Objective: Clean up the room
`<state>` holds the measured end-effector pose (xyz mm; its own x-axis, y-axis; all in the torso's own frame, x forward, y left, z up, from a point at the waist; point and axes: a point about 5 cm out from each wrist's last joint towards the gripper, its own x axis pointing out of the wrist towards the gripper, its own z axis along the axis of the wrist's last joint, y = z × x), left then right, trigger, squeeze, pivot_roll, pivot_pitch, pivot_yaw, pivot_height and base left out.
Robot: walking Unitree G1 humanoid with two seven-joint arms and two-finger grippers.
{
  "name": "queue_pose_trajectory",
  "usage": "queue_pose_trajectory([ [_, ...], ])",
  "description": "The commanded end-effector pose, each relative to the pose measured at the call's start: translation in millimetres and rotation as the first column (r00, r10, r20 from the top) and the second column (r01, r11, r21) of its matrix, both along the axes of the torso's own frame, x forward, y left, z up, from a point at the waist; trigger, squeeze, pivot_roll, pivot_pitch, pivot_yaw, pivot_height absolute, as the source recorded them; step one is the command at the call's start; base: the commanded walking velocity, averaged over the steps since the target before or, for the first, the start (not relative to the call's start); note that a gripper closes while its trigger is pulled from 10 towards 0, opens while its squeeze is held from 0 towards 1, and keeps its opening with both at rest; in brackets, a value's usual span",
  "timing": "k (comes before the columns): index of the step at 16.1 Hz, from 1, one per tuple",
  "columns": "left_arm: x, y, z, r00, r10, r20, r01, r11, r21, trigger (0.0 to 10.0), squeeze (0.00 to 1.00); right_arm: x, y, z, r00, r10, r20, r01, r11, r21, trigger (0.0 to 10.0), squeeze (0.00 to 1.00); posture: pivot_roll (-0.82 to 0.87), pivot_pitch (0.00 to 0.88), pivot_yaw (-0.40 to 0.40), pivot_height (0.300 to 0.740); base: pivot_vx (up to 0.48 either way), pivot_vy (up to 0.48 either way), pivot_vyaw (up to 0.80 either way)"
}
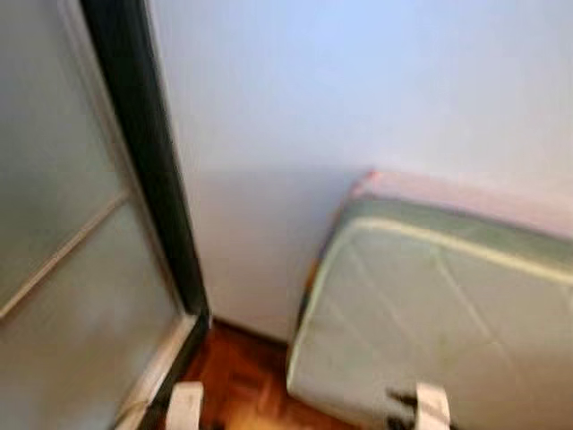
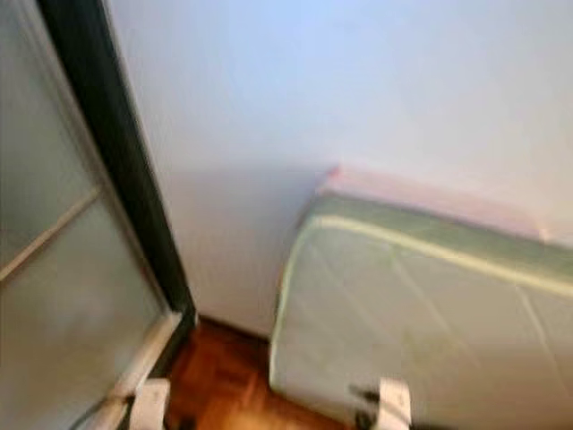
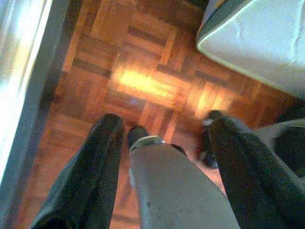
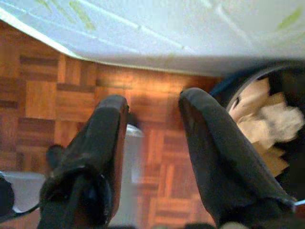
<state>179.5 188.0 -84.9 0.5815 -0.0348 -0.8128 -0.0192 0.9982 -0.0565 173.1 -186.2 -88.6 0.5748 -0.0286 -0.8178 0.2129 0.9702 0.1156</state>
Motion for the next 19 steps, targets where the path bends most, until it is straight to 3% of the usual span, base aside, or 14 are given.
queue_pose_trajectory([
  [1,-40.7,57.2,-6.6,0.967,0.233,-0.104,-0.221,0.969,0.113,10.0,0.00,-17.2,-21.0,-4.7,0.996,-0.029,-0.089,0.036,0.997,0.074,10.0,0.00,0.15,0.000,-0.023,0.740,0.000,0.000,-0.78],
  [10,-55.1,77.0,-5.1,0.958,0.264,-0.113,-0.249,0.960,0.130,10.0,0.00,-18.1,-21.0,-5.1,0.995,-0.034,-0.095,0.041,0.997,0.072,10.0,0.00,0.15,0.000,-0.024,0.740,0.000,0.000,-0.78],
  [19,-52.1,70.1,-6.5,0.961,0.248,-0.118,-0.233,0.964,0.126,10.0,0.00,-20.8,-21.6,-6.1,0.994,-0.040,-0.103,0.048,0.996,0.069,10.0,0.00,0.14,0.000,-0.022,0.740,0.000,0.000,-0.78],
])
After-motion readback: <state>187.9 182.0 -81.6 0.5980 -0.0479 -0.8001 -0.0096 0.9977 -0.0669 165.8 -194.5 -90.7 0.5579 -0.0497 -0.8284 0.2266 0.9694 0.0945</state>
